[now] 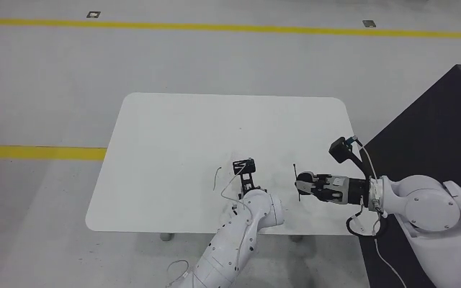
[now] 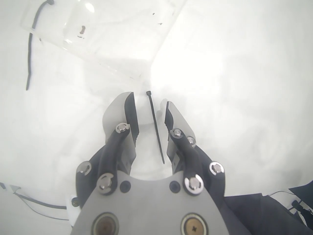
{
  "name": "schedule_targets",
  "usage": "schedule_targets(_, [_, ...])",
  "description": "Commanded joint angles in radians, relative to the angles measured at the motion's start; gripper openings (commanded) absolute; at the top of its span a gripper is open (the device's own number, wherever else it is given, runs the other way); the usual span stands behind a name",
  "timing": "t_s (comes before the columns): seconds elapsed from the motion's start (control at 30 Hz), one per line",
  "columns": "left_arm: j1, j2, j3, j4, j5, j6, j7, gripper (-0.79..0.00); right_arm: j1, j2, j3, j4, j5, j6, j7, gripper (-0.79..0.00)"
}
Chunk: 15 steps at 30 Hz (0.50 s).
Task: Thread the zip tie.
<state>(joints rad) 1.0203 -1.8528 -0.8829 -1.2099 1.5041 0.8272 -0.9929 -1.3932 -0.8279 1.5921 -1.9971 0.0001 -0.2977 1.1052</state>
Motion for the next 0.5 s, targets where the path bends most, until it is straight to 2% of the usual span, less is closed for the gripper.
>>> schedule_targets(0.0, [0.006,0.0,0.003,-0.006,0.001,-0.006,-0.006,-0.591,0.0,0.0,0.0,0.0,0.0,0.0,0.0,-0.785])
schedule_targets(0.17, [0.008,0.0,0.01,0.005,0.01,-0.01,-0.01,-0.643,0.0,0.0,0.0,0.0,0.0,0.0,0.0,-0.785])
schedule_targets(0.3, [0.008,0.0,0.016,0.011,0.004,-0.01,-0.01,-0.631,0.0,0.0,0.0,0.0,0.0,0.0,0.0,-0.785])
schedule_targets(0.47, [0.01,0.003,0.016,-0.003,-0.003,-0.008,-0.008,-0.563,0.0,0.0,0.0,0.0,0.0,0.0,0.0,-0.785])
